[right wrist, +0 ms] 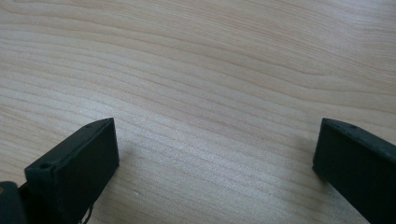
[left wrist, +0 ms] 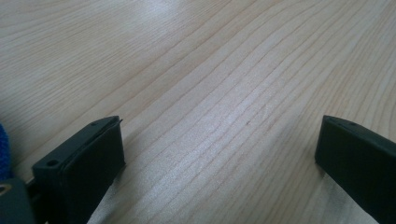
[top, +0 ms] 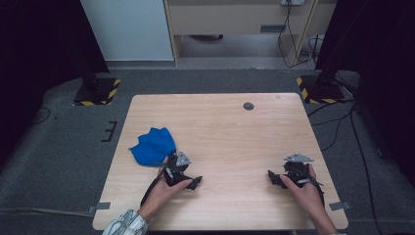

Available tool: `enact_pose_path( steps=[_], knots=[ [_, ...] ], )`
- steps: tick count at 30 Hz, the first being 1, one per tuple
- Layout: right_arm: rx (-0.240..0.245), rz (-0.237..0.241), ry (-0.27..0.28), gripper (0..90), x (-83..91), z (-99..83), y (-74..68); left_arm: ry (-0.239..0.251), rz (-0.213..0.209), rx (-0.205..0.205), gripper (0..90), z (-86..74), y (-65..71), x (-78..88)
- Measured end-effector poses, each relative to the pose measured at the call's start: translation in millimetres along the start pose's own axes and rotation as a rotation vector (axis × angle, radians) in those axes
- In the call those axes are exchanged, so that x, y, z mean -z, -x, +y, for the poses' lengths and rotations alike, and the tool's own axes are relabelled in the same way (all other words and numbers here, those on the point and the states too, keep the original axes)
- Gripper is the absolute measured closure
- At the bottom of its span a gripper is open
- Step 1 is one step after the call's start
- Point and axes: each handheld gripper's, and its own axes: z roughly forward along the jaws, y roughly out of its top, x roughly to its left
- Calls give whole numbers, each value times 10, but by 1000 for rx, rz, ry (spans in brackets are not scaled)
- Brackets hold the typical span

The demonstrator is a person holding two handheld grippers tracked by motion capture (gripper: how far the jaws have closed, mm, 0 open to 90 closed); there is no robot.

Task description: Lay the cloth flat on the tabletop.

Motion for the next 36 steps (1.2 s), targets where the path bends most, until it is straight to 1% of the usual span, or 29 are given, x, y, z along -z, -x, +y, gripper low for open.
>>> enact_pose_path(
  steps=[3, 5, 7, 9, 12, 16, 18, 20, 23, 25, 26, 30, 33, 36],
  knots=[
    [0, 0, 0, 5, 0, 0, 0, 15, 9, 7, 45, -1, -37, 31],
    [0, 0, 0, 5, 0, 0, 0, 43, 15, 17, 48, 11, -63, 71],
    [0, 0, 0, 5, 0, 0, 0, 85, 19, 23, 51, 29, -84, 128],
    [0, 0, 0, 5, 0, 0, 0, 105, 30, 31, 54, 57, -110, 186],
    [0, 0, 0, 5, 0, 0, 0, 141, 60, 38, 61, 81, -161, 271],
    [1, 0, 0, 5, 0, 0, 0, 186, 100, 67, 72, 90, -258, 386],
    [2, 0, 0, 5, 0, 1, 1, 193, 126, 69, 76, 86, -312, 435],
    [2, 0, 0, 5, 0, 1, 1, 217, 146, 115, 81, 59, -399, 494],
    [1, 0, 0, 5, 0, 1, 1, 236, 193, 156, 84, 12, -515, 576],
    [1, 0, 0, 5, 0, 1, 1, 251, 211, 186, 84, -23, -595, 627],
    [1, 0, -1, 5, 0, 1, 1, 255, 221, 199, 84, -42, -636, 647],
    [7, 6, -1, 5, -4, 6, 4, 239, 267, 233, 84, -125, -776, 686],
    [10, 8, 0, 5, -10, 11, 1, 214, 299, 247, 81, -186, -861, 682],
    [8, 7, 0, 5, -15, 15, -6, 185, 302, 270, 75, -237, -921, 659]
  ],
)
